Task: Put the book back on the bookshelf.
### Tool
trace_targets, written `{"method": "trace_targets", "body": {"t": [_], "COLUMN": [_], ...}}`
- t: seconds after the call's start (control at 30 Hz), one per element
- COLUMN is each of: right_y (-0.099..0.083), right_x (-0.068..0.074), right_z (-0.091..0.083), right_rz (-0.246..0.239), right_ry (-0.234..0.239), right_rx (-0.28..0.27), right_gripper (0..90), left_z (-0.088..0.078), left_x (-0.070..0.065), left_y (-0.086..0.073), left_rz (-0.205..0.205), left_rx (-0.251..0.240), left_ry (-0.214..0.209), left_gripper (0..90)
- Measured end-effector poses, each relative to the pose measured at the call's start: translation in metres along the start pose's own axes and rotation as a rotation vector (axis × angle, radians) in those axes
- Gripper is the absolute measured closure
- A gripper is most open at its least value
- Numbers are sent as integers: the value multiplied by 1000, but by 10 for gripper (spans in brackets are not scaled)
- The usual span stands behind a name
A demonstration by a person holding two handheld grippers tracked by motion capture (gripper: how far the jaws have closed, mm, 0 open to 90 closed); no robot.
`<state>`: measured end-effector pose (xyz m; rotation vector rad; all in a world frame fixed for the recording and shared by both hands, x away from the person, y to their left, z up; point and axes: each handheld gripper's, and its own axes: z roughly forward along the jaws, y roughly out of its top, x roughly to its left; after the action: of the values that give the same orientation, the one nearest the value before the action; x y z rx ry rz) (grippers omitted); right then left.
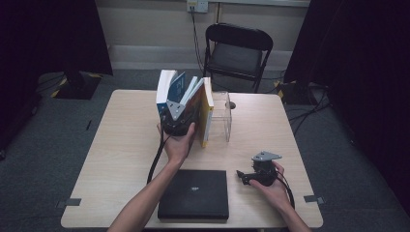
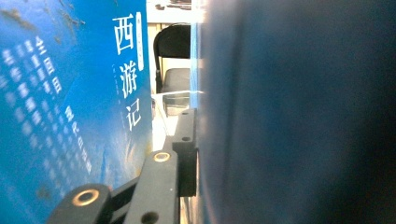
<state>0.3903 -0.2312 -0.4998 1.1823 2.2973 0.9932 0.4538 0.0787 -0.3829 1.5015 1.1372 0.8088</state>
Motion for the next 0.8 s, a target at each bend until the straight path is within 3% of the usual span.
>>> {"method": "trace_targets", "body": {"t": [0.2, 0.57, 0.67, 0.8], "right_y": [0, 0, 0, 0], "right_x": [0, 0, 1, 1], "right_z": [0, 0, 0, 1], "right_rz": [0, 2, 3, 2], "right_ry": [0, -2, -3, -2], "right_rx": [0, -1, -1, -2], "right_gripper": [129, 129, 129, 129], "left_z": [-5, -14, -19, -25], "left_x": [-1, 8, 9, 8], "left_y": [-1, 3, 5, 8], "left_rz": [0, -8, -15, 13], "left_rx": [4, 26, 10, 2], "left_ry": [-13, -86, -97, -100], "left_gripper": [652, 582, 560, 534]}}
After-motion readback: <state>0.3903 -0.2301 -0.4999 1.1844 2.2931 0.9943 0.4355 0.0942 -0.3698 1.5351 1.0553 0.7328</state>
